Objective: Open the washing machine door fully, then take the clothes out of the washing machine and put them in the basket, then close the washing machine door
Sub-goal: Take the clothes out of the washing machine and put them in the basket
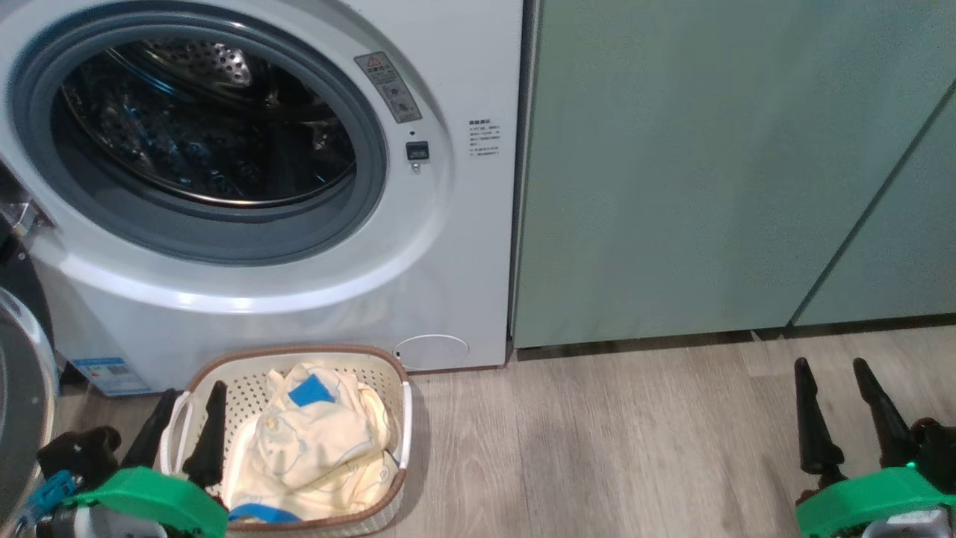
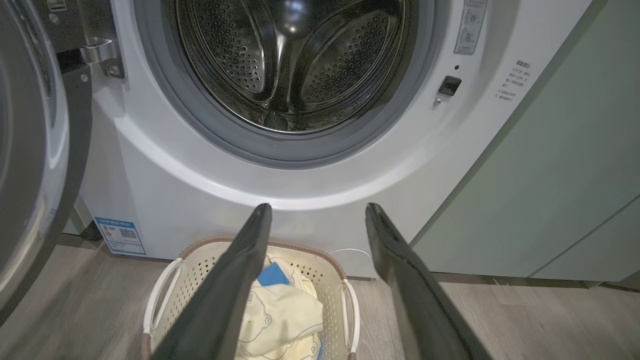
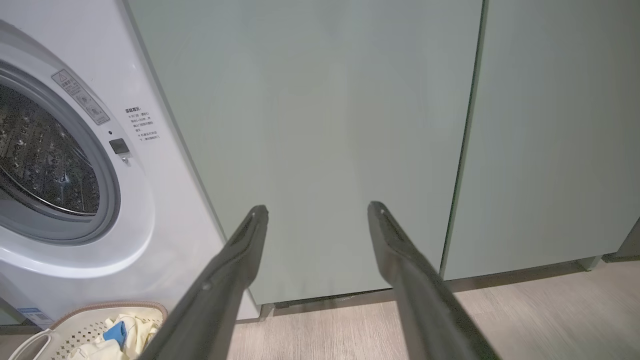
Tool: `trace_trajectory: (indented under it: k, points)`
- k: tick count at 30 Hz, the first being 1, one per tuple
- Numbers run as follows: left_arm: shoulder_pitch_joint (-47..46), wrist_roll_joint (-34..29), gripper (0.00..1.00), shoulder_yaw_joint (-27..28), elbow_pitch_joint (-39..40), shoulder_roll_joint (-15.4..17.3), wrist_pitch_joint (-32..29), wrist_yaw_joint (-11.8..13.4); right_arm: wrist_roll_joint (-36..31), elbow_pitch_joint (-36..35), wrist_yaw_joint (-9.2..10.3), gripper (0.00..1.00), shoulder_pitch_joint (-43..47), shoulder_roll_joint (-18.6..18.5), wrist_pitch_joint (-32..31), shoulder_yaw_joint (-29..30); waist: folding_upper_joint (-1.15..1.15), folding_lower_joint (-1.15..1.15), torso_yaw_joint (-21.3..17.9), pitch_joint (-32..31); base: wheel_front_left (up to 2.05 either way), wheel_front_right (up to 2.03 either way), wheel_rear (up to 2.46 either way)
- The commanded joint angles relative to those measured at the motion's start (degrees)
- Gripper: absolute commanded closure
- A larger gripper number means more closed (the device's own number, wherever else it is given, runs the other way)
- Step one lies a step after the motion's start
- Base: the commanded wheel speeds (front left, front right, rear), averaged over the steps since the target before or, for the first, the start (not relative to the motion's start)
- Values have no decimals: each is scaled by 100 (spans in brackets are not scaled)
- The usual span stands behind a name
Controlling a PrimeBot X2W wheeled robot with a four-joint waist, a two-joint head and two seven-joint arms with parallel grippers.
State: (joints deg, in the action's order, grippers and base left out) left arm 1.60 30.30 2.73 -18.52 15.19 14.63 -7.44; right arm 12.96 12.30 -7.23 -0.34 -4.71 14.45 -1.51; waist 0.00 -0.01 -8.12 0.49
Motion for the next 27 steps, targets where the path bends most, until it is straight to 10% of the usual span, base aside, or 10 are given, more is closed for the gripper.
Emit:
trace_trajectory:
  k: [1,27]
  points:
    - [-163,-13,0,259,205,100,37,-4,-31,-199,-25,0,-185,-130,55,-128,0,1,44,-37,0,0,0]
    - [-330,113,0,154,68,25,37,-4,-24,-177,-25,0,-178,-148,55,-157,0,1,396,-54,0,0,0]
